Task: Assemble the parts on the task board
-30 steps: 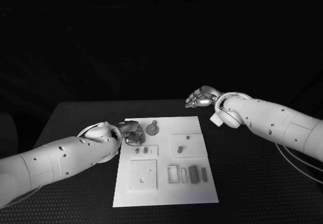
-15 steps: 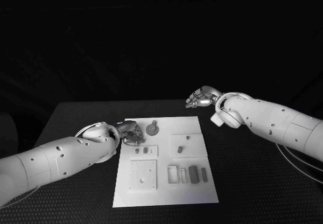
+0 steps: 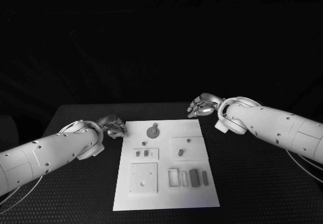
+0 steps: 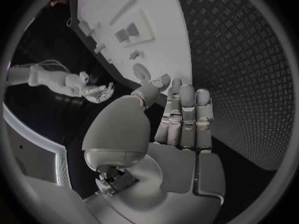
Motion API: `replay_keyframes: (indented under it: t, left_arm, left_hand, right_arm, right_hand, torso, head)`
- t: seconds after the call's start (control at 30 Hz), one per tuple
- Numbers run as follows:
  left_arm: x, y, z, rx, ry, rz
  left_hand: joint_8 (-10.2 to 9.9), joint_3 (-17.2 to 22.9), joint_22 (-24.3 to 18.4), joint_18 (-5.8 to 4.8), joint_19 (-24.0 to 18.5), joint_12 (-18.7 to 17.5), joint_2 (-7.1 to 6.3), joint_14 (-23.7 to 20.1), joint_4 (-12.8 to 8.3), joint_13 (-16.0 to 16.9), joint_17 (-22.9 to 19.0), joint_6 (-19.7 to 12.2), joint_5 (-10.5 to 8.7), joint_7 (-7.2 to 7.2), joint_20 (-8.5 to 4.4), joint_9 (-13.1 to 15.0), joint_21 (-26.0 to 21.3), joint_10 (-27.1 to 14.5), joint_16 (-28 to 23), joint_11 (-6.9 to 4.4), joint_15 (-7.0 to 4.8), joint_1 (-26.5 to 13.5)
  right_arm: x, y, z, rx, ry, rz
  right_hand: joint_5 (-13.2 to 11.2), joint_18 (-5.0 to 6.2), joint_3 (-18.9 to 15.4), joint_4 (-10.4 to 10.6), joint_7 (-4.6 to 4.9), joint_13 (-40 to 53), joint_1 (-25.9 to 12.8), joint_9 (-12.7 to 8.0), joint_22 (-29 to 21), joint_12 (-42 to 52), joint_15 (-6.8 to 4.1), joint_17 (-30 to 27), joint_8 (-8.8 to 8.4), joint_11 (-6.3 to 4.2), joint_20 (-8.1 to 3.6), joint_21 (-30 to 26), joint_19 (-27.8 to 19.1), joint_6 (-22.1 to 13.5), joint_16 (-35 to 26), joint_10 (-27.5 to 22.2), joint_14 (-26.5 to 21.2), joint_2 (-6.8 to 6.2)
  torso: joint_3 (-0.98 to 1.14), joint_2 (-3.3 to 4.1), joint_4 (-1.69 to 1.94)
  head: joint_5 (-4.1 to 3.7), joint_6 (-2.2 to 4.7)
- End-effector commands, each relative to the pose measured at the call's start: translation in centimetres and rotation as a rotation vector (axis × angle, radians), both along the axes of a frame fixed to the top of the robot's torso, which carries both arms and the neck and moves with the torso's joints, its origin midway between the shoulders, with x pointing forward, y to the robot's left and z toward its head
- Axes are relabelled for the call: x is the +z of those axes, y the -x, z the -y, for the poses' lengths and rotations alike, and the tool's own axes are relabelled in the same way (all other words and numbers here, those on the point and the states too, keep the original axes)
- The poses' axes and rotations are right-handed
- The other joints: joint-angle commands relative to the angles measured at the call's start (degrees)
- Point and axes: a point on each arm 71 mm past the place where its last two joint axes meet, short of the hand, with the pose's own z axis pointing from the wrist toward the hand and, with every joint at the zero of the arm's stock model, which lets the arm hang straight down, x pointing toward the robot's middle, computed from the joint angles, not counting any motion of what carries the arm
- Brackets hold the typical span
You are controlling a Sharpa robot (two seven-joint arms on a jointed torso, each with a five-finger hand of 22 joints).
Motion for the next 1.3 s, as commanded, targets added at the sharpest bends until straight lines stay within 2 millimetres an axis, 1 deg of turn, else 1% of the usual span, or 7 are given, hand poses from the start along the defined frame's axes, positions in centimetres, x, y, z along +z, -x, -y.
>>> replay_keyframes:
  t: [0.03,0.07,0.1,0.33,0.53,0.77,1.3]
  left_arm:
    - [0.8,-0.1,-0.6,0.117,0.284,-0.042]
    - [1.0,0.0,-0.8,0.126,0.331,-0.051]
    - [1.2,0.1,-1.0,0.132,0.381,-0.065]
    - [2.3,0.9,-1.3,0.164,0.665,-0.125]
    - [2.5,1.3,-0.9,0.166,0.74,-0.147]
    - [2.7,1.4,-0.3,0.144,0.751,-0.143]
    - [3.0,1.5,0.2,0.138,0.764,-0.134]
  left_hand:
    - [0.4,0.13,0.05,-0.4,-0.82,-0.08,0.0,-1.17,0.36,-0.07,-0.59,-0.14,-0.13,0.34,-2.51,0.08,-0.83,-0.47,-1.33,0.09,0.26,-1.2]
    - [0.4,0.13,-0.02,-0.45,-1.0,-0.07,-0.04,-1.46,0.44,-0.08,-0.76,-0.2,-0.15,0.36,-2.44,0.08,-1.03,-0.52,-1.68,0.13,0.34,-1.39]
    - [0.27,-0.34,-0.38,-0.63,-1.58,-0.24,-0.38,-2.48,1.15,-0.24,-1.51,-0.71,-0.47,0.56,-2.15,0.05,-1.8,-1.27,-3.19,0.46,0.83,-2.88]
    - [0.36,-3.63,-1.44,-0.45,-2.8,-0.21,-1.24,-4.0,1.7,-0.86,-4.05,-2.74,-0.29,0.69,-0.84,0.27,-4.51,-4.59,-8.56,1.82,2.17,-7.02]
    - [0.95,-5.1,-3.16,-0.37,-3.85,0.05,-0.65,-4.58,0.98,-1.23,-7.08,-3.97,-0.23,0.3,0.66,0.65,-8.21,-6.33,-16.27,2.5,3.55,-8.68]
    - [1.18,-5.47,-3.25,-0.26,-3.57,0.15,-0.57,-3.95,0.86,-1.22,-7.18,-4.04,-0.56,0.7,0.79,0.73,-8.6,-6.28,-17.26,2.74,3.64,-8.96]
    - [1.27,-6.07,-3.27,-0.14,-3.33,0.18,-0.45,-3.45,0.87,-1.22,-7.07,-4.38,-0.96,1.46,0.89,0.7,-9.09,-6.29,-18.24,2.8,3.71,-9.62]
  right_arm:
    - [-0.5,0.7,-0.4,0.101,0.202,0.035]
    - [-0.6,0.9,-0.5,0.116,0.234,0.044]
    - [-0.7,1.1,-0.6,0.128,0.261,0.053]
    - [-1.5,2.7,-1.2,0.19,0.396,0.13]
    - [-2.3,4.2,-1.9,0.235,0.447,0.171]
    - [-3.4,5.5,-2.8,0.291,0.502,0.175]
    - [-4.3,5.9,-4.3,0.317,0.55,0.21]
  right_hand:
    - [-0.19,0.48,-0.01,-0.35,-0.02,0.02,0.23,0.09,-0.09,-0.3,-0.01,-0.01,0.15,-0.01,0.0,0.12,0.41,0.24,0.1,0.4,0.38,0.1]
    - [-0.2,0.5,0.0,-0.37,-0.02,0.0,0.23,0.09,-0.1,-0.34,-0.03,-0.02,0.16,-0.03,0.0,0.11,0.45,0.25,0.09,0.44,0.42,0.11]
    - [-3.19,1.67,0.97,0.02,-0.88,0.18,1.67,0.41,1.55,-0.84,-4.54,2.32,0.75,-0.91,-1.89,5.31,9.92,1.06,5.22,2.63,9.49,-0.3]
    - [-4.39,1.67,1.99,0.52,-1.23,0.19,1.12,1.04,1.65,-6.38,-7.86,4.95,1.5,-1.54,-5.39,7.73,17.87,1.83,7.35,6.8,16.51,-1.81]
    - [-6.19,1.67,3.36,1.24,-1.69,0.55,1.66,1.42,2.49,-11.4,-8.5,7.11,1.86,-1.66,-6.78,8.93,21.01,2.37,7.74,8.59,19.66,-3.45]
    - [-7.45,1.67,4.2,1.98,-2.1,0.87,1.97,1.64,3.23,-14.45,-8.8,8.6,2.22,-1.85,-7.63,9.79,22.79,3.28,7.71,10.04,21.6,-4.21]
    - [-7.92,1.67,5.98,3.19,-2.25,0.99,2.57,1.58,3.83,-17.59,-8.93,10.04,2.37,-1.91,-8.15,10.18,23.94,4.27,7.15,11.44,22.92,-5.28]
  torso:
    - [0.03,0.04,0.02]
    - [-0.01,0.03,0.06]
    - [0.01,0.03,0.09]
    - [-0.07,0.01,-0.04]
    - [-0.13,0.04,0.02]
    - [-0.18,0.0,-0.22]
    - [-0.19,0.04,-0.02]
  head:
    - [-0.14,0.26]
    - [-0.15,0.38]
    - [-0.14,0.41]
    - [-0.31,0.53]
    - [-0.08,0.62]
    - [0.05,0.49]
    - [0.05,0.44]
